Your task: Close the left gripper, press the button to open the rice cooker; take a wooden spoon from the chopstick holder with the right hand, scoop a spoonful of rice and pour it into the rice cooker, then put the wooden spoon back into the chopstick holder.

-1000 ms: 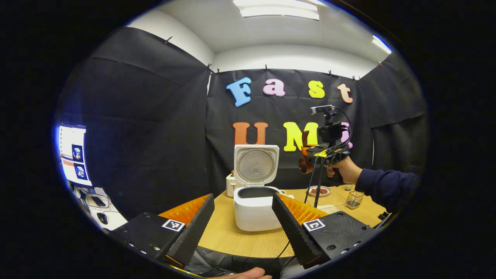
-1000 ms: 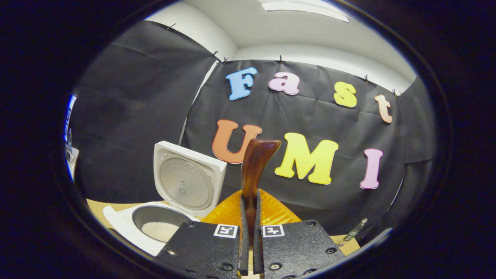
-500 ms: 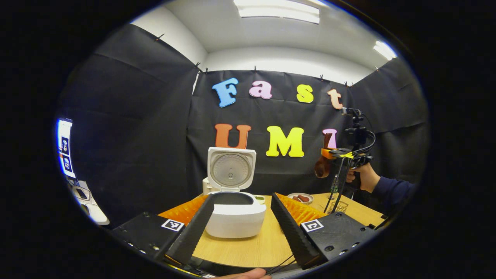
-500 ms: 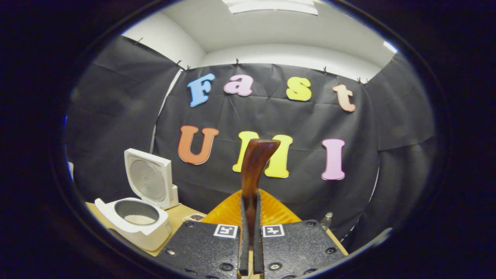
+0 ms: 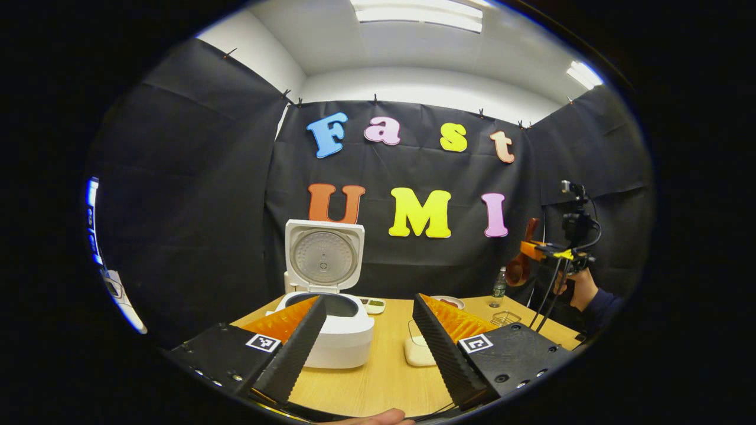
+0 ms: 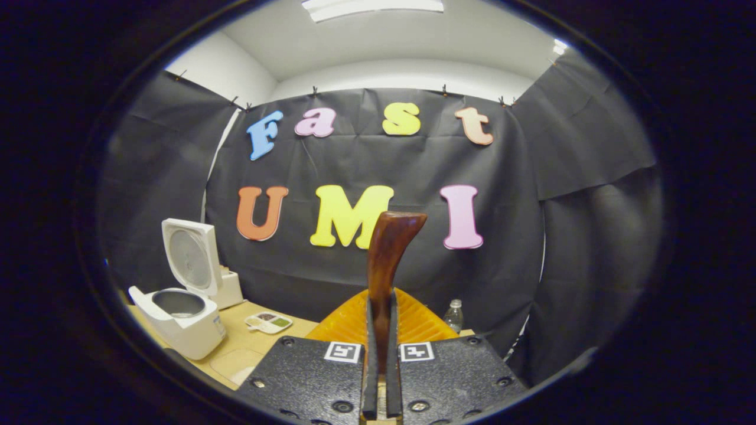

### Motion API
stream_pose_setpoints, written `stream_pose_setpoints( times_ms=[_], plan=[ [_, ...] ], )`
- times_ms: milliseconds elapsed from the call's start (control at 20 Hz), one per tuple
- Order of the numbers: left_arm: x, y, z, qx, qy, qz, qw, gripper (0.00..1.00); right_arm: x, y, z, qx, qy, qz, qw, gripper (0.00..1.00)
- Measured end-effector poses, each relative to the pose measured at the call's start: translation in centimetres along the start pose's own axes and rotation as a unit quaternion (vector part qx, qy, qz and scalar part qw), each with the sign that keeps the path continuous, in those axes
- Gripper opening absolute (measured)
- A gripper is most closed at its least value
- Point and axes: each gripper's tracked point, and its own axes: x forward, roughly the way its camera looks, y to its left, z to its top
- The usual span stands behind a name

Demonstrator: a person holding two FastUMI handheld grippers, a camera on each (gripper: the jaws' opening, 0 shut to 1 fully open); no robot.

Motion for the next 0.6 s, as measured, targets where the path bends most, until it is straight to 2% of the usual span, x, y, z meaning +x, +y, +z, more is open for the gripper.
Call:
stream_pose_setpoints(
  times_ms=[200,300,400,450,500,600],
  plan=[
    [3.1,-2.3,-1.3,-0.001,0.01,-0.016,1.0,0.94,0.6,-2.4,-5.0,0.027,0.03,-0.009,0.999,0.11],
    [4.4,-2.4,-1.6,0.006,0.011,-0.015,1.0,0.94,1.2,-4.0,-7.2,0.042,0.04,-0.022,0.998,0.12],
    [5.5,-2.1,-1.8,0.009,0.011,-0.01,1.0,0.94,1.8,-4.3,-9.1,0.066,0.048,-0.017,0.997,0.12],
    [6.0,-2.1,-1.7,0.011,0.007,-0.008,1.0,0.84,2.0,-4.5,-10.3,0.075,0.056,-0.015,0.995,0.12],
    [6.6,-1.9,-1.4,0.017,0.004,-0.007,1.0,0.94,2.2,-4.9,-11.3,0.086,0.063,-0.019,0.994,0.13],
    [7.7,-0.9,-0.5,0.028,-0.006,0.003,1.0,0.94,2.7,-5.4,-12.4,0.113,0.069,-0.016,0.991,0.13]
  ],
)
